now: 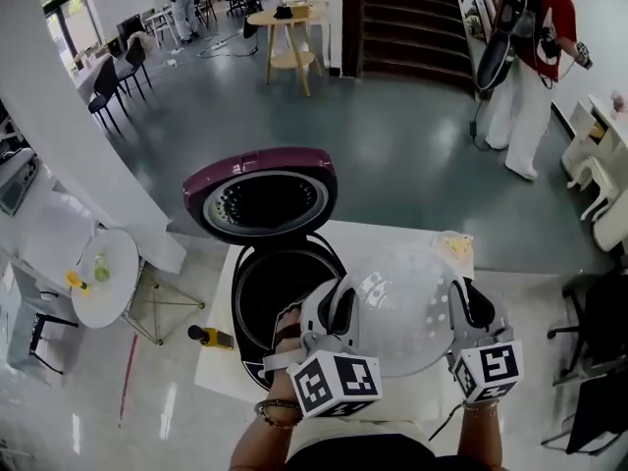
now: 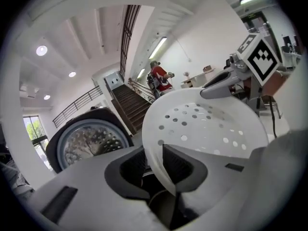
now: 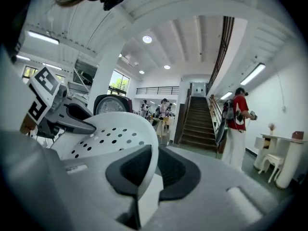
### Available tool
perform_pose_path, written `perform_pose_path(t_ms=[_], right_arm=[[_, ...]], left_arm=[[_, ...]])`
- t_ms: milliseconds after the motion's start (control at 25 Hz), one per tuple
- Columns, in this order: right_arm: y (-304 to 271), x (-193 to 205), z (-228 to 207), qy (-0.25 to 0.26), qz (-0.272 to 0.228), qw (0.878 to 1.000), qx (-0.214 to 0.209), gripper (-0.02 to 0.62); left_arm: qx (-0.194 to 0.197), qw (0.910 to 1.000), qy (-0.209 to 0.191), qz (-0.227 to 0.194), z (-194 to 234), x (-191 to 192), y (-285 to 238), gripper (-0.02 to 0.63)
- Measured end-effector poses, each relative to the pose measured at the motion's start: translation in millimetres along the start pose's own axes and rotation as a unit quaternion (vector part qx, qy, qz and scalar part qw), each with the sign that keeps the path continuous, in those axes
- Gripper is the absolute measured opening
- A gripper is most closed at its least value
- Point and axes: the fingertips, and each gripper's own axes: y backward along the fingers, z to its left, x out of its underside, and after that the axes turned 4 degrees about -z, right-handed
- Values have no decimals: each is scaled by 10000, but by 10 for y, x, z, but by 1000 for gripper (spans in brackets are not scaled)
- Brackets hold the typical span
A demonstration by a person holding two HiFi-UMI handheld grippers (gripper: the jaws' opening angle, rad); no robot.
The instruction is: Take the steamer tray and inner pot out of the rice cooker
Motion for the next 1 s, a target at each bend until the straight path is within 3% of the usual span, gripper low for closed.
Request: perform_pose_path(t_ms=[240,520,720,880,1000], right_arm=[[536,495,-819,-675,317,9971,172,37],[890,1237,-1292,-1000,1052,9883,470,37],[873,1771,-1354,-1207,1692,9781,62,35],[749,2285,-1239,-1326,2183,9663,-316,32],[692,2570,-1108,-1161,2440,9611,-570,34]], left_arm=[[703,9974,-159,27,-961,-382,-317,103],[1125,9911,-411,585,-1842,-295,-611,113],[1355,9845,-231,1087,-2257,76,-805,118],[1585,9750,297,1531,-2531,545,-932,120],[1486,9698,602,1839,-2703,909,-947,120]])
